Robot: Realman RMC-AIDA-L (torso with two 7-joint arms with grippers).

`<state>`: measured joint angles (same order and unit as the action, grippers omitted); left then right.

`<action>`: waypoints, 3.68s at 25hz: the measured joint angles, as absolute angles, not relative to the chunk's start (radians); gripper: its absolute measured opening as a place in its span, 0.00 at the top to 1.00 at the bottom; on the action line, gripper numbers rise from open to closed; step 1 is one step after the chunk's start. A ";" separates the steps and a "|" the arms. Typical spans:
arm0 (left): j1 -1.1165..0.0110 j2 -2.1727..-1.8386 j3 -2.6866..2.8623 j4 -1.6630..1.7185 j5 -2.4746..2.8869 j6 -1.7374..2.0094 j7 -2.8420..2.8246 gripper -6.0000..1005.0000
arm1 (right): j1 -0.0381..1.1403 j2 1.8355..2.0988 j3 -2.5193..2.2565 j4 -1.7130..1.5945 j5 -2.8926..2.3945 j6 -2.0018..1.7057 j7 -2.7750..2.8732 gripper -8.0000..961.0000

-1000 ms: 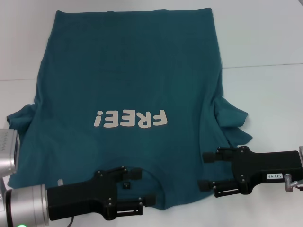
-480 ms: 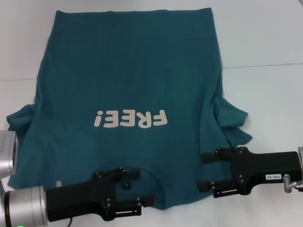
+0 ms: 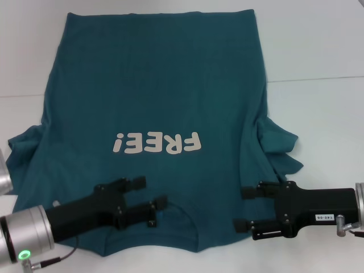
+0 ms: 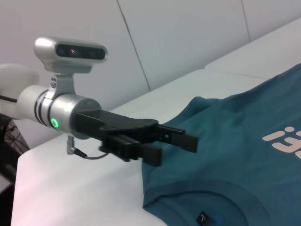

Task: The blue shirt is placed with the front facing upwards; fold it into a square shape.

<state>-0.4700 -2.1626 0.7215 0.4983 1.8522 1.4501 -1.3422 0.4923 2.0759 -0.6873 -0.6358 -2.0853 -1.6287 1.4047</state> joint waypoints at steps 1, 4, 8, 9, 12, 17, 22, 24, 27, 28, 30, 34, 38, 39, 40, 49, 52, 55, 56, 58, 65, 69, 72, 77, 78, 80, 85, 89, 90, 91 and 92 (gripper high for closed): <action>-0.472 -2.163 0.722 0.499 1.850 1.432 -1.348 0.17 | 0.490 2.078 -0.685 -0.635 -2.083 -1.629 1.406 0.03; -0.482 -2.162 0.721 0.511 1.847 1.386 -1.366 0.18 | 0.489 2.083 -0.674 -0.634 -2.080 -1.628 1.411 0.03; -0.487 -2.158 0.722 0.559 1.848 1.349 -1.401 0.18 | 0.489 2.086 -0.669 -0.616 -2.068 -1.628 1.413 0.04; -0.487 -2.157 0.722 0.575 1.850 1.346 -1.413 0.18 | 0.490 2.086 -0.669 -0.611 -2.063 -1.628 1.413 0.04; -0.481 -2.154 0.716 0.628 1.855 1.336 -1.459 0.18 | 0.490 2.086 -0.666 -0.610 -2.055 -1.627 1.415 0.04; -0.449 -2.154 0.701 0.733 1.859 1.276 -1.550 0.19 | 0.489 2.086 -0.661 -0.609 -2.054 -1.627 1.427 0.04; -0.435 -2.153 0.652 0.765 1.874 1.210 -1.585 0.19 | 0.487 2.086 -0.659 -0.604 -2.054 -1.627 1.440 0.04; -0.434 -2.152 0.638 0.768 1.888 1.191 -1.591 0.19 | 0.486 2.085 -0.659 -0.600 -2.054 -1.627 1.440 0.04; -0.434 -2.150 0.631 0.783 1.924 1.149 -1.613 0.20 | 0.485 2.085 -0.659 -0.597 -2.055 -1.628 1.440 0.04; -0.434 -2.150 0.631 0.788 1.939 1.135 -1.620 0.20 | 0.485 2.085 -0.659 -0.596 -2.055 -1.627 1.440 0.04; -0.434 -2.150 0.630 0.793 1.956 1.110 -1.627 0.20 | 0.485 2.084 -0.659 -0.596 -2.055 -1.628 1.444 0.04; -0.434 -2.149 0.630 0.795 1.963 1.071 -1.627 0.20 | 0.486 2.083 -0.660 -0.596 -2.056 -1.626 1.448 0.04; -0.435 -2.149 0.631 0.797 1.964 1.019 -1.627 0.21 | 0.486 2.083 -0.660 -0.596 -2.056 -1.621 1.449 0.04; -0.436 -2.149 0.631 0.798 1.965 1.000 -1.627 0.21 | 0.486 2.083 -0.660 -0.596 -2.056 -1.619 1.450 0.04; -0.437 -2.149 0.632 0.798 1.966 0.988 -1.627 0.21 | 0.486 2.084 -0.660 -0.596 -2.056 -1.617 1.450 0.04; -0.441 -2.150 0.638 0.796 1.975 0.876 -1.628 0.22 | 0.485 2.085 -0.660 -0.594 -2.054 -1.596 1.450 0.04; -0.443 -2.152 0.638 0.794 1.992 0.847 -1.630 0.22 | 0.485 2.085 -0.659 -0.593 -2.054 -1.596 1.453 0.04; -0.443 -2.152 0.640 0.790 2.004 0.827 -1.632 0.22 | 0.485 2.086 -0.658 -0.585 -2.054 -1.593 1.457 0.04; -0.443 -2.152 0.640 0.790 2.008 0.819 -1.632 0.22 | 0.486 2.086 -0.658 -0.582 -2.054 -1.591 1.457 0.04; -0.443 -2.154 0.637 0.789 2.011 0.804 -1.632 0.22 | 0.487 2.086 -0.658 -0.580 -2.054 -1.589 1.457 0.04; -0.442 -2.158 0.643 0.771 2.019 0.760 -1.626 0.23 | 0.486 2.086 -0.658 -0.571 -2.054 -1.589 1.457 0.04; -0.444 -2.158 0.646 0.762 2.020 0.759 -1.623 0.23 | 0.486 2.086 -0.658 -0.571 -2.054 -1.589 1.457 0.04; -0.443 -2.158 0.654 0.760 2.020 0.759 -1.623 0.24 | 0.485 2.086 -0.658 -0.571 -2.054 -1.589 1.457 0.04; -0.445 -2.158 0.655 0.752 2.024 0.758 -1.623 0.24 | 0.485 2.086 -0.658 -0.571 -2.054 -1.583 1.455 0.04; -0.446 -2.158 0.655 0.751 2.028 0.758 -1.623 0.24 | 0.485 2.086 -0.658 -0.571 -2.054 -1.582 1.454 0.04; -0.449 -2.159 0.655 0.751 2.038 0.753 -1.622 0.24 | 0.486 2.086 -0.658 -0.571 -2.054 -1.582 1.453 0.04; -0.461 -2.161 0.660 0.749 2.070 0.733 -1.622 0.25 | 0.487 2.086 -0.658 -0.571 -2.054 -1.581 1.452 0.04; -0.463 -2.162 0.676 0.753 2.080 0.721 -1.622 0.25 | 0.487 2.086 -0.658 -0.571 -2.054 -1.579 1.452 0.04; -0.465 -2.163 0.678 0.754 2.081 0.720 -1.622 0.25 | 0.488 2.086 -0.658 -0.571 -2.054 -1.579 1.452 0.04; -0.467 -2.163 0.679 0.755 2.081 0.720 -1.622 0.25 | 0.488 2.086 -0.658 -0.571 -2.054 -1.579 1.452 0.04; -0.470 -2.163 0.679 0.755 2.081 0.719 -1.622 0.26 | 0.488 2.086 -0.658 -0.571 -2.054 -1.578 1.452 0.04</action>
<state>-0.4696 -2.1628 0.6791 0.7550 2.0810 0.7192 -1.6216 0.4877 2.0862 -0.6580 -0.5706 -2.0540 -1.5784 1.4521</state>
